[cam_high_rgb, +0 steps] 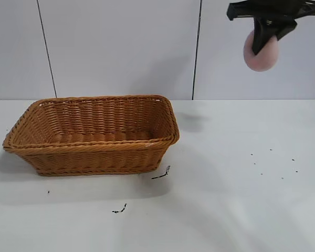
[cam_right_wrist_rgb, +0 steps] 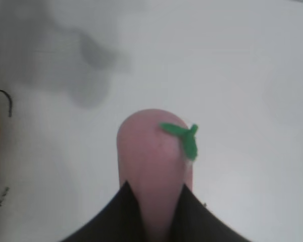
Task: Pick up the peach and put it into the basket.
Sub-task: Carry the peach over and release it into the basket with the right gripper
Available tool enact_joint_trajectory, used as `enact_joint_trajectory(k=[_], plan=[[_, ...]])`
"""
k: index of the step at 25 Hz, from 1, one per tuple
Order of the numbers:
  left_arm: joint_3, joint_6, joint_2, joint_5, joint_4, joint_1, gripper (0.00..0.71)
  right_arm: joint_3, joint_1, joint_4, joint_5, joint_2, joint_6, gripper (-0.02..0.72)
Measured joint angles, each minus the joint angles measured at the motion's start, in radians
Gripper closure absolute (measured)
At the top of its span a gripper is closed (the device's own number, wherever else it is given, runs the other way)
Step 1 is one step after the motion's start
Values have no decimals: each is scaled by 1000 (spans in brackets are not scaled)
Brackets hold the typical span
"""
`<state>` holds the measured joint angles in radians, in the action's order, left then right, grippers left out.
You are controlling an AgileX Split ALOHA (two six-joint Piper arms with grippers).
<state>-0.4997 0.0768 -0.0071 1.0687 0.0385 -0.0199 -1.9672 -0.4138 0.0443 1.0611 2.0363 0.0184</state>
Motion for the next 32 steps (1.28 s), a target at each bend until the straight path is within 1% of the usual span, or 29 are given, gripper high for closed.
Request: enact_joint_trajectory(k=[2, 4, 8, 10, 13, 18, 20, 21, 23, 24, 25, 26, 28, 32], plan=[[0, 0, 0, 0, 0, 0, 18, -34, -70, -5, -7, 38, 0, 678], [0, 0, 0, 0, 0, 0, 18, -63, -130, -9, -30, 77, 0, 678], [0, 0, 0, 0, 0, 0, 18, -77, -219, -8, -117, 164, 0, 678], [0, 0, 0, 0, 0, 0, 18, -77, -240, 3, -164, 219, 0, 678], [0, 0, 0, 0, 0, 0, 18, -77, -245, 16, -229, 295, 0, 678], [0, 0, 0, 0, 0, 0, 18, -77, -244, 23, -269, 374, 0, 667], [0, 0, 0, 0, 0, 0, 18, -77, -244, 21, -268, 383, 0, 598], [0, 0, 0, 0, 0, 0, 18, -77, -244, 21, -267, 384, 0, 524], [0, 0, 0, 0, 0, 0, 18, -77, -244, 21, -266, 382, 0, 316], [0, 0, 0, 0, 0, 0, 18, -77, -244, 21, -264, 380, 0, 195], [0, 0, 0, 0, 0, 0, 18, -78, -244, 21, -259, 379, -1, 119], [0, 0, 0, 0, 0, 0, 18, -78, -244, 21, -248, 374, -6, 74], [0, 0, 0, 0, 0, 0, 18, -78, -244, 21, -222, 355, -9, 34], [0, 0, 0, 0, 0, 0, 18, -78, -244, 21, -208, 276, -18, 15]])
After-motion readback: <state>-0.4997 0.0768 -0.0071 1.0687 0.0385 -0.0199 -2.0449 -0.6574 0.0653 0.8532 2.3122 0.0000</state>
